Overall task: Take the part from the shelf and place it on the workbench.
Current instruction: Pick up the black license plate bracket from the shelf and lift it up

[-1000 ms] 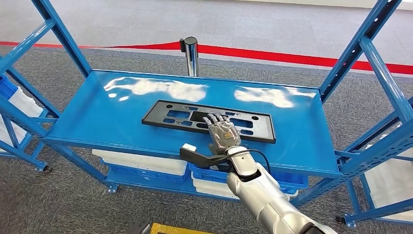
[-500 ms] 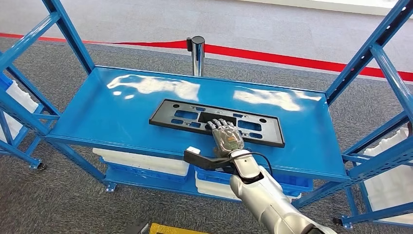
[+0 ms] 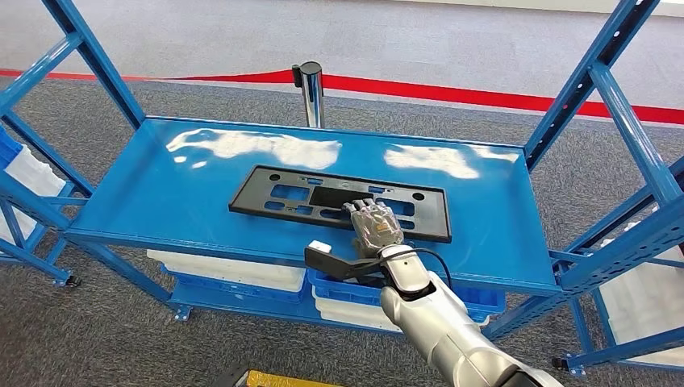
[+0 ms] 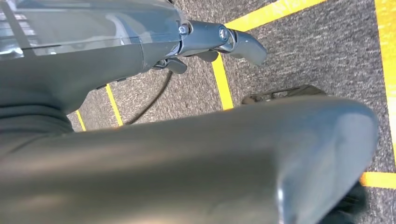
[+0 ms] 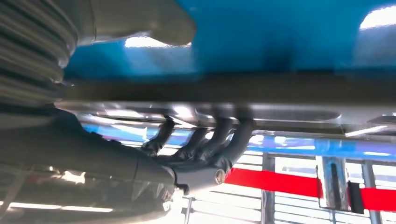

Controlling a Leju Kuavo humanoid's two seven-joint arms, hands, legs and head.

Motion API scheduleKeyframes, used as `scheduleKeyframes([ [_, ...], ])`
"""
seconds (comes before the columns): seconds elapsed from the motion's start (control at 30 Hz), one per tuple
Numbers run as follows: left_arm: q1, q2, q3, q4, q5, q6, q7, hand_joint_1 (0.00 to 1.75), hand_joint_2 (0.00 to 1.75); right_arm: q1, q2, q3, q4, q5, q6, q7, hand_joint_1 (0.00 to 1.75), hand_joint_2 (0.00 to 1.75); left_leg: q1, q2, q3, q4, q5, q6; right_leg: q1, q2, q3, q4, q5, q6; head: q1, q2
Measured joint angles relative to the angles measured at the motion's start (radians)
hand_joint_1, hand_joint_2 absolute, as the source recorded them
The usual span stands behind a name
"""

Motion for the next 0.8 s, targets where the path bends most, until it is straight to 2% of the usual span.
scheduleKeyframes([
  [0.03,0.001,0.0,0.0,0.0,0.001,-0.001,0.0,0.0,0.0,0.0,0.0,0.0,0.001,-0.001,0.0,0.0,1.64,1.75,0.0,0.0,-0.01,0.021,0.002,-0.001,0.0,0.001,0.001,0.001,-0.001,0.0,-0.002,0.0],
  [0.07,0.001,0.0,0.0,0.0,0.001,-0.002,0.0,0.0,0.0,0.0,0.0,0.0,0.001,-0.002,0.0,0.0,1.71,1.75,0.002,0.001,0.0,-0.002,0.025,-0.002,-0.002,0.001,0.002,0.002,-0.002,0.001,-0.004,0.0],
  [0.13,0.001,0.0,0.0,0.0,0.002,-0.004,-0.001,0.0,0.0,-0.001,0.0,0.0,0.002,-0.004,0.0,0.001,1.75,1.75,0.009,0.002,0.062,-0.134,0.093,-0.006,-0.004,0.004,0.004,0.009,-0.008,0.008,-0.01,0.0],
  [0.17,0.0,0.0,0.0,0.0,0.002,-0.004,-0.001,0.0,0.0,-0.002,-0.001,0.0,0.003,-0.004,-0.001,0.002,1.75,1.75,0.013,0.001,0.091,-0.197,0.116,-0.007,-0.002,0.005,0.003,0.015,-0.012,0.014,-0.016,0.0],
  [0.2,0.0,-0.001,0.0,0.0,0.002,-0.005,-0.001,0.0,0.0,-0.004,-0.002,0.0,0.004,-0.004,-0.001,0.002,1.75,1.75,0.016,-0.001,0.108,-0.237,0.128,-0.007,0.001,0.006,0.001,0.02,-0.016,0.018,-0.02,0.0],
  [0.23,0.001,-0.002,0.0,0.0,0.002,-0.005,-0.001,0.0,0.0,-0.005,-0.002,0.0,0.004,-0.004,-0.001,0.002,1.75,1.75,0.017,-0.002,0.113,-0.253,0.13,-0.006,0.004,0.006,-0.002,0.024,-0.018,0.022,-0.019,0.0],
  [0.33,0.003,-0.004,0.0,0.0,0.002,-0.005,-0.001,0.0,0.0,-0.006,-0.005,0.0,0.005,-0.004,-0.001,0.002,1.75,1.75,0.014,-0.004,0.11,-0.249,0.127,0.008,0.001,0.006,-0.006,0.034,-0.026,0.027,-0.001,0.0],
  [0.4,0.001,-0.004,0.0,0.0,0.002,-0.005,-0.002,0.0,0.0,-0.007,-0.007,0.0,0.006,-0.004,-0.001,0.002,1.75,1.75,0.015,-0.004,0.11,-0.25,0.128,0.017,-0.003,0.004,-0.033,0.095,-0.065,0.034,0.008,0.0],
  [0.47,0.0,-0.004,0.0,0.0,0.003,-0.005,-0.003,0.0,0.0,-0.007,-0.008,0.0,0.007,-0.005,-0.001,0.0,1.72,1.75,0.014,-0.002,0.11,-0.25,0.128,0.021,-0.006,0.003,-0.093,0.22,-0.125,0.038,0.015,0.0],
  [0.5,0.0,-0.004,0.0,0.0,0.003,-0.005,-0.003,0.0,0.0,-0.006,-0.008,0.0,0.007,-0.005,-0.001,-0.001,1.66,1.75,0.014,-0.001,0.11,-0.25,0.128,0.022,-0.006,0.003,-0.121,0.276,-0.143,0.039,0.017,0.0],
  [0.53,0.001,-0.004,0.0,0.0,0.003,-0.005,-0.003,0.0,0.0,-0.005,-0.009,0.0,0.008,-0.005,-0.002,-0.002,1.59,1.75,0.013,-0.001,0.11,-0.25,0.128,0.023,-0.006,0.003,-0.137,0.306,-0.145,0.038,0.017,0.0],
  [0.57,0.001,-0.003,0.0,0.0,0.004,-0.005,-0.003,0.0,0.0,-0.005,-0.009,0.0,0.009,-0.005,-0.003,-0.002,1.52,1.75,0.012,-0.002,0.111,-0.25,0.127,0.023,-0.005,0.003,-0.136,0.3,-0.129,0.035,0.017,0.0],
  [0.6,0.0,-0.003,0.0,0.0,0.004,-0.005,-0.003,0.0,0.0,-0.005,-0.009,0.0,0.009,-0.005,-0.005,-0.003,1.46,1.75,0.011,-0.003,0.113,-0.251,0.127,0.023,-0.003,0.003,-0.116,0.257,-0.099,0.031,0.017,0.0],
  [0.67,0.0,-0.004,0.0,0.0,0.005,-0.005,-0.004,0.0,0.0,-0.007,-0.01,0.0,0.009,-0.005,-0.006,-0.003,1.49,1.75,0.01,-0.005,0.117,-0.254,0.127,0.023,0.005,0.003,-0.053,0.125,-0.035,0.016,0.018,0.0],
  [0.7,0.0,-0.005,0.0,0.0,0.005,-0.005,-0.004,0.0,0.0,-0.007,-0.01,0.0,0.009,-0.005,-0.006,-0.003,1.57,1.75,0.009,-0.005,0.117,-0.256,0.127,0.021,0.01,0.003,-0.028,0.072,-0.019,0.008,0.019,0.0],
  [0.73,0.0,-0.005,0.0,0.0,0.005,-0.005,-0.004,0.0,0.0,-0.008,-0.01,0.0,0.009,-0.005,-0.006,-0.003,1.65,1.75,0.009,-0.005,0.117,-0.258,0.128,0.019,0.014,0.003,-0.014,0.041,-0.013,0.002,0.02,0.0],
  [0.8,-0.001,-0.005,0.0,0.0,0.006,-0.005,-0.004,0.0,0.0,-0.009,-0.009,0.0,0.009,-0.005,-0.006,-0.004,1.75,1.75,0.008,-0.005,0.118,-0.266,0.132,0.01,0.017,0.004,-0.008,0.023,-0.014,-0.003,0.021,0.0],
])
